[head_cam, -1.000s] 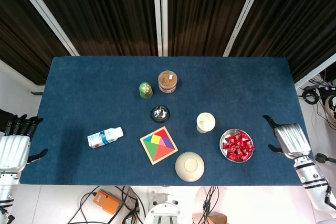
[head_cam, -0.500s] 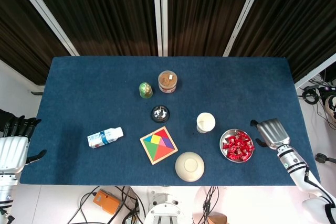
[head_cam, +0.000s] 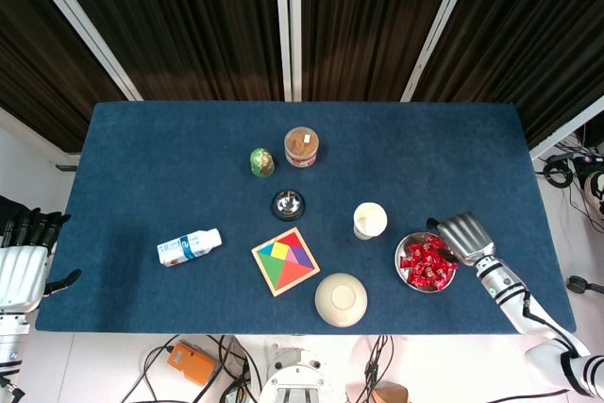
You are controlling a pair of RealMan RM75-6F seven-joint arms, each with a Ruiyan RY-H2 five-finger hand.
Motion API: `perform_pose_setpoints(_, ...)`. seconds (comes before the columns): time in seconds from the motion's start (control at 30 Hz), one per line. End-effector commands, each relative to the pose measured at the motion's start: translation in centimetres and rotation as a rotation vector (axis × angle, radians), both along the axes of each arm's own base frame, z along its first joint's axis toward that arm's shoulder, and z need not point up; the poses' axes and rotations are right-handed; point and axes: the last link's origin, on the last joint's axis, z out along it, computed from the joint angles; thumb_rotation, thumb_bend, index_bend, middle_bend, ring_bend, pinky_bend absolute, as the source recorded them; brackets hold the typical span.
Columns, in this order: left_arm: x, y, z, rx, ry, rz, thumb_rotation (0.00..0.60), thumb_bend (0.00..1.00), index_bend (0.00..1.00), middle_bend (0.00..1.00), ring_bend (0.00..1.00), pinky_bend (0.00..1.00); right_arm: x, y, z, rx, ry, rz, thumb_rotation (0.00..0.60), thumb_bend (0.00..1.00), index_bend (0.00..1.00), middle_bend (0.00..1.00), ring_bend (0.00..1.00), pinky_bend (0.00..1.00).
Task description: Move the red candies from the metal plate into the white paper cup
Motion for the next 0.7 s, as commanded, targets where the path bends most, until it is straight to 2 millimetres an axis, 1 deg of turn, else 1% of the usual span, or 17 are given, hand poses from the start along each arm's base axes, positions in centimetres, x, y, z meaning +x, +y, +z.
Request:
perform_pose_setpoints(0.03,0.0,0.0,0.0,0.000,0.002,0.001,0.600,0.00,0.17,0.16,0.06,0.00,0.1,0.0,-0.4,0.016,0.000,0.014,0.600,0.52,0.47,0.88,1.00,1.00)
perform_pose_setpoints(0.1,0.0,0.0,0.1,0.001,0.002,0.002,0.600,0.00,0.17,0.16,0.05,0.00,0.2,0.0,-0.6,0.022,-0.003,0.022,0.600,0.55,0.50,0.88,1.00,1.00)
perform_pose_setpoints(0.3,0.0,-0.1,0.1,0.001,0.000,0.004,0.600,0.00,0.17,0.16,0.05,0.00,-0.1,-0.1,-0.8,0.026,-0.006,0.027,0.600,0.68,0.63,0.91,1.00,1.00)
perform_pose_setpoints(0.37,-0.1,-0.2,0.1,0.002,0.000,0.005,0.600,0.00,0.17,0.16,0.05,0.00,0.0,-0.1,-0.7,0.018,-0.021,0.035,0.600,0.71,0.66,0.91,1.00,1.00)
perform_pose_setpoints(0.43,-0.1,-0.2,0.1,0.005,-0.001,0.005,0.600,0.00,0.17,0.16,0.05,0.00,0.3,-0.2,-0.2,0.001,-0.039,0.047,0.600,0.72,0.67,0.92,1.00,1.00)
perform_pose_setpoints(0.53,-0.1,-0.2,0.2,0.006,0.002,0.005,0.600,0.00,0.17,0.16,0.05,0.00,1.7,-0.3,1.4,-0.045,-0.097,0.092,0.600,0.72,0.67,0.92,1.00,1.00)
perform_pose_setpoints(0.6,0.0,-0.1,0.3,0.005,0.003,0.001,0.600,0.00,0.17,0.16,0.05,0.00,3.5,-0.6,2.5,-0.074,-0.150,0.141,0.600,0.72,0.67,0.92,1.00,1.00)
perform_pose_setpoints(0.7,0.1,0.0,0.3,0.006,0.003,-0.005,0.600,0.00,0.17,0.16,0.05,0.00,6.5,-1.3,3.3,-0.093,-0.219,0.205,0.600,0.72,0.66,0.92,1.00,1.00)
